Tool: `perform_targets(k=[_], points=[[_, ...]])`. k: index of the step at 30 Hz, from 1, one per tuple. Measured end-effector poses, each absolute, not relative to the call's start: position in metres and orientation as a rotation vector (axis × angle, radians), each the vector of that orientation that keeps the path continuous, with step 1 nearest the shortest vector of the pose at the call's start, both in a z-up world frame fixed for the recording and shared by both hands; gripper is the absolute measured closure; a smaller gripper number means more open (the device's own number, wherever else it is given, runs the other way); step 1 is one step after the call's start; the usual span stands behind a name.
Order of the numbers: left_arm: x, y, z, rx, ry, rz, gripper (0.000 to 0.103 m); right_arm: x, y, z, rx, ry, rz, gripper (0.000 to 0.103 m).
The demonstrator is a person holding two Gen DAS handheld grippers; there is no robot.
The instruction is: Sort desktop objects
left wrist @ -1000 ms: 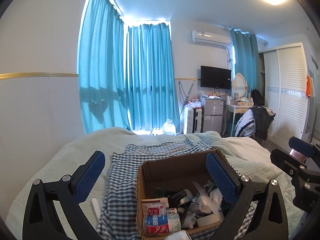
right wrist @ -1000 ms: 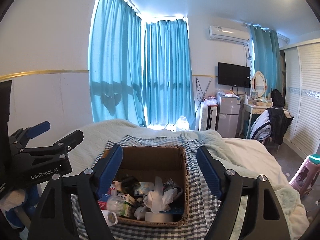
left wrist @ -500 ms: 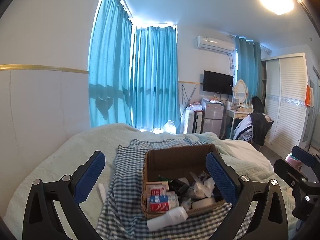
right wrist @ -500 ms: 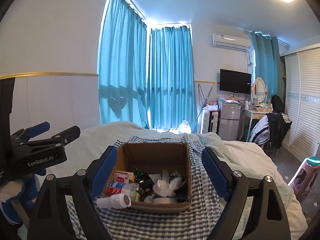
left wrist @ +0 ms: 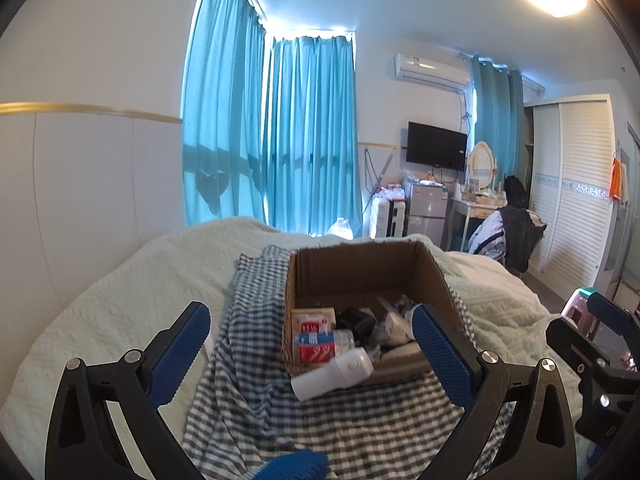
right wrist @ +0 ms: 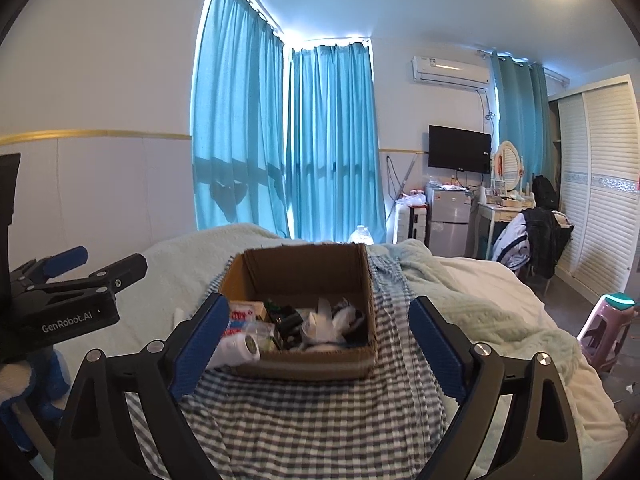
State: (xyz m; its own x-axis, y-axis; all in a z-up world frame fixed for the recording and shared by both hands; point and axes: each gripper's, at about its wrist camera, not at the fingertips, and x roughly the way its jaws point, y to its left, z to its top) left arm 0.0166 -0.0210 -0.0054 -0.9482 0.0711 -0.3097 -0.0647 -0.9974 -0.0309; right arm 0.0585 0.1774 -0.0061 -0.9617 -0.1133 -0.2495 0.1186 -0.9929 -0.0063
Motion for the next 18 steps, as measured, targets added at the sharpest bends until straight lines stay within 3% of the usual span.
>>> perform_targets(k=[18], points=[[0.016, -0.014, -0.025, -0.548, -0.011, 2.998, 0.0, 0.052, 0.173, -0.038, 0.447, 0.064, -2.992, 0.011]])
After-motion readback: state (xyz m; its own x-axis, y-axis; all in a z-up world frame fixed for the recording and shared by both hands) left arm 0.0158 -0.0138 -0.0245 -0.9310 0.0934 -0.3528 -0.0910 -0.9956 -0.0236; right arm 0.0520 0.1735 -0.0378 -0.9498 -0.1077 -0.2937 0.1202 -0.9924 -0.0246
